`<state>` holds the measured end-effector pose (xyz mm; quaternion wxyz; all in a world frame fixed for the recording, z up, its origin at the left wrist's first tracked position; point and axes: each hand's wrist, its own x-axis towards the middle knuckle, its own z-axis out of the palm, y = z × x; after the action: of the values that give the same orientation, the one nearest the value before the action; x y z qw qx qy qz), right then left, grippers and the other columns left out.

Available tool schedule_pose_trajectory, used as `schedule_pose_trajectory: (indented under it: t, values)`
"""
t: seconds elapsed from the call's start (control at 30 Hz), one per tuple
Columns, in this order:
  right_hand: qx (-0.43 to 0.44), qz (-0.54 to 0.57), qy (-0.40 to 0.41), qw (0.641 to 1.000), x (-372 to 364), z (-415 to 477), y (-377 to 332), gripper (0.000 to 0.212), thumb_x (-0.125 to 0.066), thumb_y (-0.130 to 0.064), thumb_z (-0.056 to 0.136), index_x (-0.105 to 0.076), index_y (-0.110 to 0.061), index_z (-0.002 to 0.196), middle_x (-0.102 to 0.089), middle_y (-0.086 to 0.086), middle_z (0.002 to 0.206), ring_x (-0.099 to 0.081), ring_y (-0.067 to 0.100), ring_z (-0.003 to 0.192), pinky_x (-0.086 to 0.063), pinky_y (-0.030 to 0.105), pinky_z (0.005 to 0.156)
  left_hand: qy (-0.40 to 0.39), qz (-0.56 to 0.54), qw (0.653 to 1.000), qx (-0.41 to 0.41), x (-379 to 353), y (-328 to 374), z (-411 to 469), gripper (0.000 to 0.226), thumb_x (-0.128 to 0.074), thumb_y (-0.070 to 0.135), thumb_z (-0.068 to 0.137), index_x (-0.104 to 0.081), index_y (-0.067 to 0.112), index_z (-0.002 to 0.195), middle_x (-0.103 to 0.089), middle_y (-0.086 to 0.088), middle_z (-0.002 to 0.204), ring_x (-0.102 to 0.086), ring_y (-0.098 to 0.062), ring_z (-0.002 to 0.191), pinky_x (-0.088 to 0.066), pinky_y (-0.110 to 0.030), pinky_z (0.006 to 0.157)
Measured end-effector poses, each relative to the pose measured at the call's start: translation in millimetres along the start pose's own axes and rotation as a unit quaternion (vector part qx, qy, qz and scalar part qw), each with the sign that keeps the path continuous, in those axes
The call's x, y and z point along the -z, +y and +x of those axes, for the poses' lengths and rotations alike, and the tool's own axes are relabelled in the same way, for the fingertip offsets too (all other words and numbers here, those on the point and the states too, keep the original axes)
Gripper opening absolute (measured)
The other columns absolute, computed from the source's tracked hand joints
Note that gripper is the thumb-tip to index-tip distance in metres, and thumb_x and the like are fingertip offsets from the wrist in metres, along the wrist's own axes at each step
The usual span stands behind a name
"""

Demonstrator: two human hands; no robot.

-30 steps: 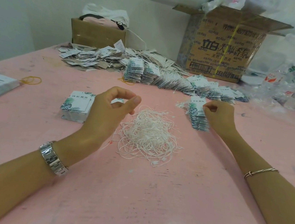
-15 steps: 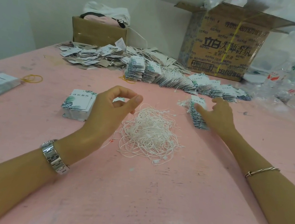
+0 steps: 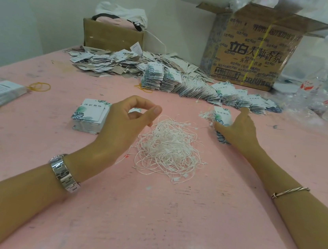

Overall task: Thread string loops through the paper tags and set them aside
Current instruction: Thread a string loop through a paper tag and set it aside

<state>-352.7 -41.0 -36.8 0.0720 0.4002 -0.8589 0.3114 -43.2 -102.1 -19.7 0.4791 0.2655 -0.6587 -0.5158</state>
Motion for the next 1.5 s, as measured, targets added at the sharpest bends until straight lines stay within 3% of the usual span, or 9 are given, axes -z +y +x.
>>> schedule_pose_trajectory:
  t: [0.2, 0.37, 0.57, 0.73, 0.9, 1.07, 1.3, 1.4, 1.5]
  values:
    - [0.027, -0.075, 0.042, 0.996, 9, -10, -15, 0.075, -0.064, -0.052, 0.087, -0.042, -0.001, 0.136, -0.049, 0.021, 0.130, -0.044, 0.038, 0.121, -0.039, 0.046, 0.096, -0.006, 0.015, 1.000, -0.008, 0, -2, 0, 0.018, -0.073, 0.035, 0.082, -0.067, 0.020, 0.090, -0.064, 0.011, 0.056, -0.047, 0.002, 0.045, -0.034, -0.009, 0.044]
    - [0.196, 0.138, -0.027, 0.971, 23, -37, -50, 0.022, -0.064, -0.033, 0.093, -0.071, -0.011, 0.096, -0.067, -0.001, 0.093, -0.056, 0.013, 0.087, -0.045, 0.032, 0.076, -0.034, 0.143, 0.988, -0.054, 3, -8, 1, 0.011, -0.071, 0.043, 0.083, -0.068, 0.033, 0.086, -0.067, 0.013, 0.092, -0.056, 0.002, 0.067, -0.040, -0.010, 0.058]
    - [0.314, 0.176, -0.169, 0.917, 21, -77, -88, 0.019, -0.065, -0.038, 0.091, -0.074, -0.025, 0.099, -0.068, -0.007, 0.095, -0.053, 0.009, 0.089, -0.036, 0.016, 0.074, -0.077, 0.242, 0.964, -0.081, 4, -12, -4, 0.008, -0.068, 0.049, 0.085, -0.068, 0.040, 0.086, -0.059, 0.011, 0.097, -0.054, -0.010, 0.079, -0.047, -0.032, 0.074]
    - [0.339, 0.148, -0.183, 0.911, 16, -87, -96, 0.016, -0.069, -0.040, 0.087, -0.075, -0.027, 0.094, -0.064, -0.004, 0.091, -0.051, 0.016, 0.091, -0.041, 0.027, 0.078, -0.095, 0.282, 0.949, -0.105, 1, -7, -8, 0.016, -0.068, 0.045, 0.085, -0.070, 0.035, 0.097, -0.054, 0.014, 0.098, -0.050, -0.003, 0.081, -0.039, -0.018, 0.072]
    - [0.348, 0.162, -0.143, 0.912, 16, -86, -96, 0.009, -0.073, -0.030, 0.086, -0.078, -0.024, 0.091, -0.067, 0.000, 0.085, -0.051, 0.022, 0.084, -0.044, 0.045, 0.077, -0.103, 0.313, 0.936, -0.125, -1, -6, -8, 0.020, -0.070, 0.041, 0.086, -0.069, 0.032, 0.104, -0.051, 0.015, 0.101, -0.044, 0.013, 0.086, -0.033, -0.006, 0.073]
    - [0.372, 0.179, -0.069, 0.908, 18, -87, -98, 0.013, -0.072, -0.026, 0.087, -0.079, -0.017, 0.093, -0.069, 0.001, 0.080, -0.053, 0.022, 0.076, -0.045, 0.051, 0.071, -0.066, 0.326, 0.932, -0.146, -3, -4, -8, 0.027, -0.069, 0.043, 0.086, -0.071, 0.028, 0.107, -0.054, 0.009, 0.107, -0.042, -0.001, 0.089, -0.041, -0.028, 0.083]
    - [0.473, 0.141, 0.081, 0.866, 30, -91, -105, 0.010, -0.075, -0.020, 0.086, -0.079, -0.012, 0.090, -0.069, 0.001, 0.079, -0.054, 0.024, 0.071, -0.042, 0.048, 0.066, -0.065, 0.219, 0.957, -0.179, -6, 5, -10, 0.013, -0.075, 0.029, 0.084, -0.076, 0.019, 0.092, -0.062, 0.006, 0.094, -0.053, -0.014, 0.080, -0.041, -0.019, 0.075]
    - [0.437, 0.212, 0.035, 0.874, 35, -94, -108, 0.009, -0.073, -0.020, 0.088, -0.078, -0.013, 0.089, -0.068, 0.001, 0.080, -0.055, 0.022, 0.071, -0.045, 0.037, 0.068, -0.056, 0.175, 0.966, -0.180, -7, 6, -9, 0.012, -0.073, 0.028, 0.086, -0.076, 0.017, 0.086, -0.065, 0.005, 0.088, -0.054, -0.013, 0.077, -0.041, -0.022, 0.073]
    - [0.350, 0.304, -0.117, 0.878, 40, -92, -106, 0.011, -0.068, -0.027, 0.090, -0.074, -0.017, 0.088, -0.066, 0.002, 0.080, -0.051, 0.019, 0.070, -0.038, 0.028, 0.066, -0.040, 0.169, 0.966, -0.191, -3, 10, -8, 0.008, -0.071, 0.028, 0.088, -0.074, 0.021, 0.088, -0.066, 0.005, 0.092, -0.052, -0.006, 0.076, -0.035, -0.011, 0.070]
